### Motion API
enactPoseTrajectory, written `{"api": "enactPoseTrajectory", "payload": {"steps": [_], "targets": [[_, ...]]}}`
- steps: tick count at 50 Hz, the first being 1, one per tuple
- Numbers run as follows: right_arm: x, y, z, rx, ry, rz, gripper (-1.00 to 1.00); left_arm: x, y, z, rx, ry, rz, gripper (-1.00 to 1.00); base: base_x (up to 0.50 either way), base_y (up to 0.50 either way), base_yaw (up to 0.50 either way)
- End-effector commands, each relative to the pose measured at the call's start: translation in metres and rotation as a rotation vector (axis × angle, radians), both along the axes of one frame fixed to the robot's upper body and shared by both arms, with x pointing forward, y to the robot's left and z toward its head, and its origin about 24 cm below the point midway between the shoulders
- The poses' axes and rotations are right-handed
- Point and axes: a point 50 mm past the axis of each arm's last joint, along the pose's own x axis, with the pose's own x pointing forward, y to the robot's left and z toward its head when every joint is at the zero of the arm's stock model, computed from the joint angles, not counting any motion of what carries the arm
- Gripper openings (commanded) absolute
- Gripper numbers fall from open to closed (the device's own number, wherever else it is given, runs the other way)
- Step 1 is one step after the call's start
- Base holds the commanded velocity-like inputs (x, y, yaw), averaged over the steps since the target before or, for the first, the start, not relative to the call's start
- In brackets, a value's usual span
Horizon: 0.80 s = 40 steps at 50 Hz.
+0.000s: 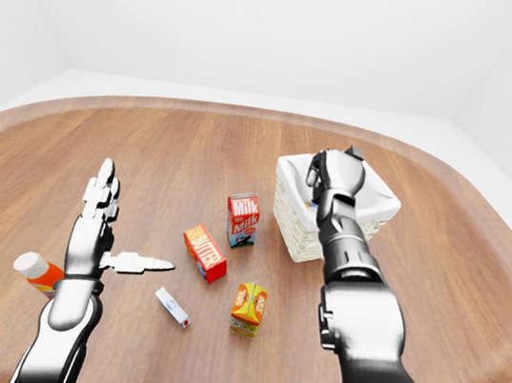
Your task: Pick up the alphabet soup and the tomato sauce, and put them in the basket.
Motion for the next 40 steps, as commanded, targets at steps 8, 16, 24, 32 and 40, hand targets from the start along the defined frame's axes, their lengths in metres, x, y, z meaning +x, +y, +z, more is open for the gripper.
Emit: {"api": "enactPoseTrajectory", "payload": {"steps": [8, 16, 24, 32, 40], "targets": [[0.001, -0.002, 0.003, -0.002, -0.010, -0.003, 1.00, 0.000, 0.001, 0.001, -0.002, -0.005, 0.005, 1.00, 0.00, 0.00, 0.00], [0.000, -0.003, 0.002, 0.003, -0.007, -0.008, 1.00, 0.000, 0.001, 0.001, -0.002, -0.004, 0.004, 1.00, 0.00, 0.00, 0.00], [0.001, -0.003, 0.004, 0.006, -0.014, -0.008, 1.00, 0.000, 0.001, 0.001, -0.002, -0.004, 0.004, 1.00, 0.00, 0.00, 0.00], [0.004, -0.001, 0.017, 0.006, -0.048, -0.003, 1.00, 0.000, 0.001, 0.001, -0.002, -0.004, 0.004, 1.00, 0.00, 0.00, 0.00], [0.010, 0.000, 0.043, 0.006, -0.115, 0.002, 1.00, 0.000, 0.001, 0.001, -0.002, -0.005, 0.005, 1.00, 0.00, 0.00, 0.00]]}}
